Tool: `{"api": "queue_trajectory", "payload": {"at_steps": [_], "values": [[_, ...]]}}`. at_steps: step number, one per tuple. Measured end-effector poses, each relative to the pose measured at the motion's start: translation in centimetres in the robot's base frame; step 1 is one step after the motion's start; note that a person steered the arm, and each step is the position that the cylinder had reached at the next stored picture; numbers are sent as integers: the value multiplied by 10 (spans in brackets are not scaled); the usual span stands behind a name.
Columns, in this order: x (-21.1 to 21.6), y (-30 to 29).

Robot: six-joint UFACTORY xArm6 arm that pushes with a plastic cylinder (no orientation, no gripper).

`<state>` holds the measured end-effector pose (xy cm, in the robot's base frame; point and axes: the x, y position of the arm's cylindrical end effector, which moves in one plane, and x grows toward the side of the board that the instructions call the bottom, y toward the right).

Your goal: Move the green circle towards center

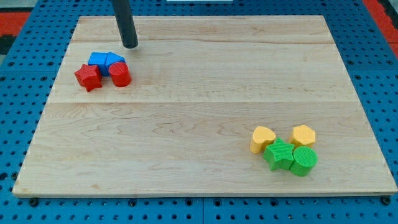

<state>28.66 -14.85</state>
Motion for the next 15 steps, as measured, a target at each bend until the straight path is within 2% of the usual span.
{"api": "queue_trajectory", "payload": {"at_steps": [3, 4, 5, 6, 7, 8, 10, 11, 12, 13, 15], "values": [[0, 21], [11, 140], [62, 277], [138, 374], [201, 408], [243, 410], [283, 373], [302, 373], [302, 337], [286, 269], [220, 174]]}}
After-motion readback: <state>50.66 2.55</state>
